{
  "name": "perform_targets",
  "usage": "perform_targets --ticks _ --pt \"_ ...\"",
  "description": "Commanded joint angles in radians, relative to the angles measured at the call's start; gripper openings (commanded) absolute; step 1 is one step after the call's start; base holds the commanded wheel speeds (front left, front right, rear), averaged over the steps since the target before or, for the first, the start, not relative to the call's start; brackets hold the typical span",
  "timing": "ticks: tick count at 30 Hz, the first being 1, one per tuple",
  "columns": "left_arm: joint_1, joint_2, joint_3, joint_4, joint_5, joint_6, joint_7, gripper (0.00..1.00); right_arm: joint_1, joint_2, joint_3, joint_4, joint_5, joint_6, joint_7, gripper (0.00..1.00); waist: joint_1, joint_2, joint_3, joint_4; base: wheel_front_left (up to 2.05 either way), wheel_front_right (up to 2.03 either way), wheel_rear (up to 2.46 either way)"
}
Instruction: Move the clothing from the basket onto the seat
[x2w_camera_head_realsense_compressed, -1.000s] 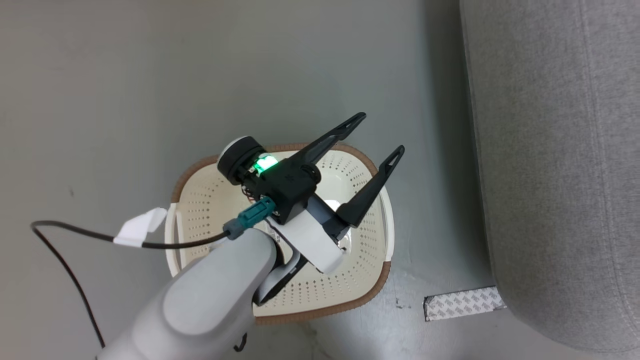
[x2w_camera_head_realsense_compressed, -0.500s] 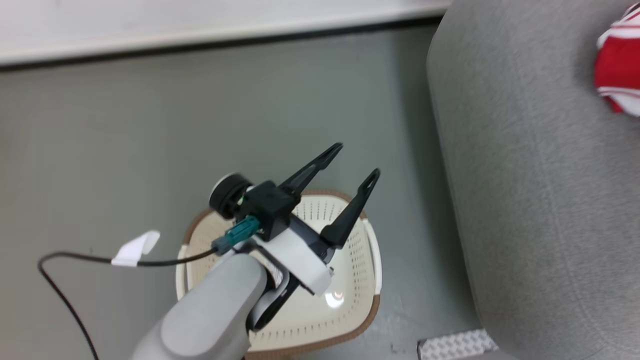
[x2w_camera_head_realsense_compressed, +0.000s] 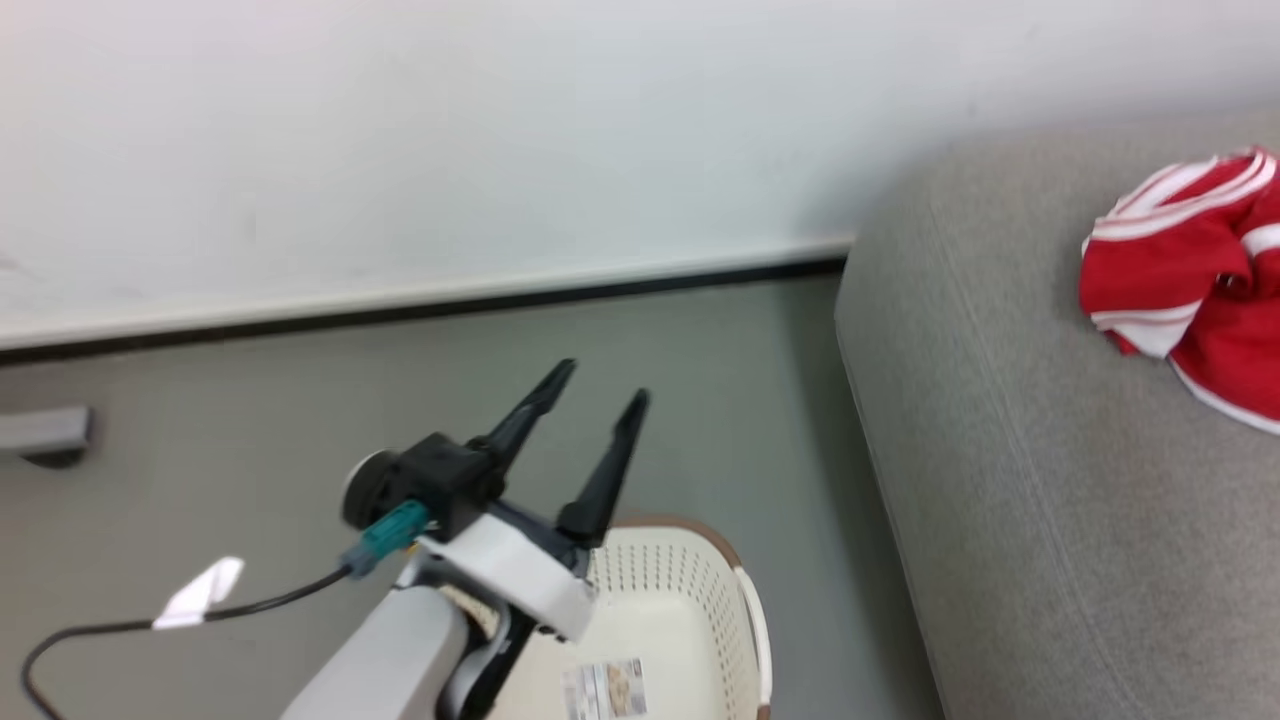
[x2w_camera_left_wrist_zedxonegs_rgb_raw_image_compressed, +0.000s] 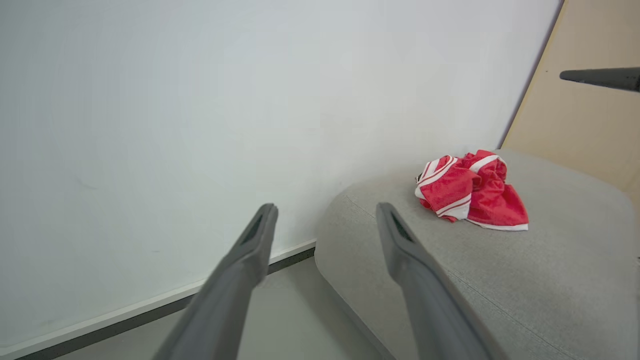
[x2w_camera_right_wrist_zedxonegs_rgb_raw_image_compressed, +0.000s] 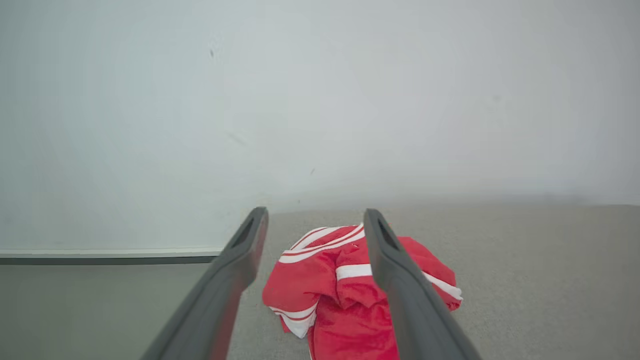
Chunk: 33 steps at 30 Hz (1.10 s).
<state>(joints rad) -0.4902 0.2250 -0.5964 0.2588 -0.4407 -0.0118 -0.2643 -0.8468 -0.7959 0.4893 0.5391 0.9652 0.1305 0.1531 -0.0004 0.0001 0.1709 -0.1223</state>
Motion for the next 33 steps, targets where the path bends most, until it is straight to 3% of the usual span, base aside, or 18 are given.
perform_targets --ticks 1,10,18,27,33 --pt "0.018 0.007 0.009 0.0 -0.006 0.002 0.0 1.0 0.021 -0.004 0.005 -0.011 -0.005 0.001 -0.01 1.0 0.0004 -0.0001 -0.05 0.028 0.0 0.0 0.0" --pt "0.161 0.056 0.158 -0.036 -0.007 0.042 0.0 1.0 0.206 0.066 0.013 -0.159 -0.099 0.001 -0.23 1.0 0.0004 -0.0001 -0.137 0.076 0.0 0.0 0.0" --pt "0.287 0.062 0.266 -0.09 -0.006 0.063 0.0 1.0 0.403 0.205 -0.073 -0.211 -0.207 0.001 -0.384 1.0 0.0004 -0.0001 -0.186 0.094 0.0 0.0 0.0" --pt "0.415 0.023 0.405 -0.191 0.065 0.081 0.0 1.0 0.599 0.385 -0.171 -0.259 -0.263 0.001 -0.416 1.0 0.0004 -0.0001 -0.206 0.098 0.0 0.0 0.0" --pt "0.482 -0.027 0.486 -0.129 0.073 0.05 0.0 1.0 0.668 0.47 -0.182 -0.213 -0.31 0.001 -0.418 1.0 0.0004 -0.0001 -0.204 0.098 0.0 0.0 0.0"
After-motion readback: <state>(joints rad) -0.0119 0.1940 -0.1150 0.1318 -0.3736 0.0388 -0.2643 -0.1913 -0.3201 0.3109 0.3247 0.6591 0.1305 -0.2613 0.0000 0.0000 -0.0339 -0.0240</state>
